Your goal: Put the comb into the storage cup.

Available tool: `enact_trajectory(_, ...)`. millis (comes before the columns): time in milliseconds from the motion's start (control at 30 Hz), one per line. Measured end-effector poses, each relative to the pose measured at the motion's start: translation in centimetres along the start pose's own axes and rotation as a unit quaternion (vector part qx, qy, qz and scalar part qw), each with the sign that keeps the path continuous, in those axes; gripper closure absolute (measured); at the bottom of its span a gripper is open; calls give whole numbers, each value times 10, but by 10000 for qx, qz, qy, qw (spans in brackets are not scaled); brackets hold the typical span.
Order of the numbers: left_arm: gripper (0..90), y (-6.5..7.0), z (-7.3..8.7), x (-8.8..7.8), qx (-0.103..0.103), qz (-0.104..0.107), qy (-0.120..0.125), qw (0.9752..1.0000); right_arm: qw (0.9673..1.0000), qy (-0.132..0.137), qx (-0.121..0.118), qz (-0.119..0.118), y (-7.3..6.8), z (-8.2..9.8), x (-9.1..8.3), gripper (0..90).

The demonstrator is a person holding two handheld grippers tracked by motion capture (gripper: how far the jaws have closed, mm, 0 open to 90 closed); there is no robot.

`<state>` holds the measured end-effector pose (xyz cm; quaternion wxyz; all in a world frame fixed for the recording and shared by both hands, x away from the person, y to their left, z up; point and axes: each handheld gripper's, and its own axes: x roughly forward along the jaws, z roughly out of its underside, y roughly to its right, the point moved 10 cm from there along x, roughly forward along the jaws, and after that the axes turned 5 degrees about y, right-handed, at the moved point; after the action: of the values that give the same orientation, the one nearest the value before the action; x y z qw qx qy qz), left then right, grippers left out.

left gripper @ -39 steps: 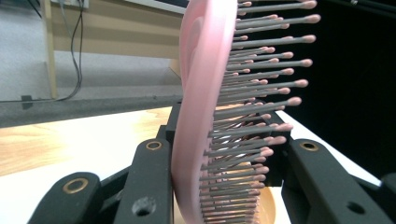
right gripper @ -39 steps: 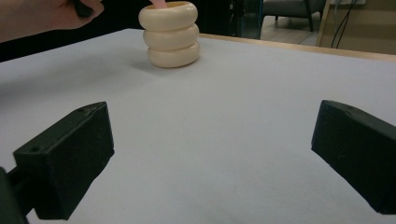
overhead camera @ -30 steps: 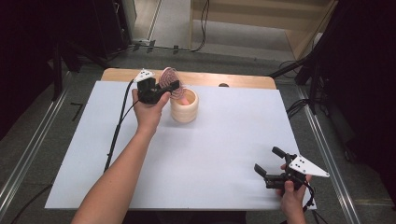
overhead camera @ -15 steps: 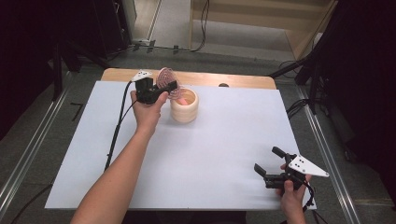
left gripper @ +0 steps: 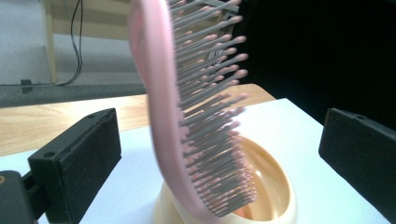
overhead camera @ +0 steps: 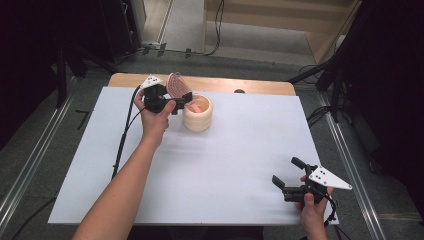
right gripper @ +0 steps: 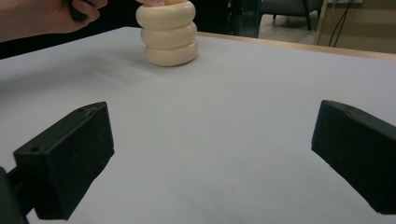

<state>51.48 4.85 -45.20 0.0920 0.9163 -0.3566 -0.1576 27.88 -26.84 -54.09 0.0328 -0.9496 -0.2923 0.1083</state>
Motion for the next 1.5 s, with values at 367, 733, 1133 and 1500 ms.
enact_trajectory(367,0,3,2,-7,244,18,4,9997,10000,1,-9,-7,0,0,0,0)
enact_trajectory(733,0,4,1,-18,424,-12,-9,9991,10000,1,-29,0,0,0,1,0)
enact_trajectory(1133,0,4,2,-36,528,-46,37,9986,10000,-10,-31,3,0,0,1,0)
enact_trajectory(1500,0,4,2,-53,548,-38,106,9984,10000,-9,-46,21,1,0,1,0)
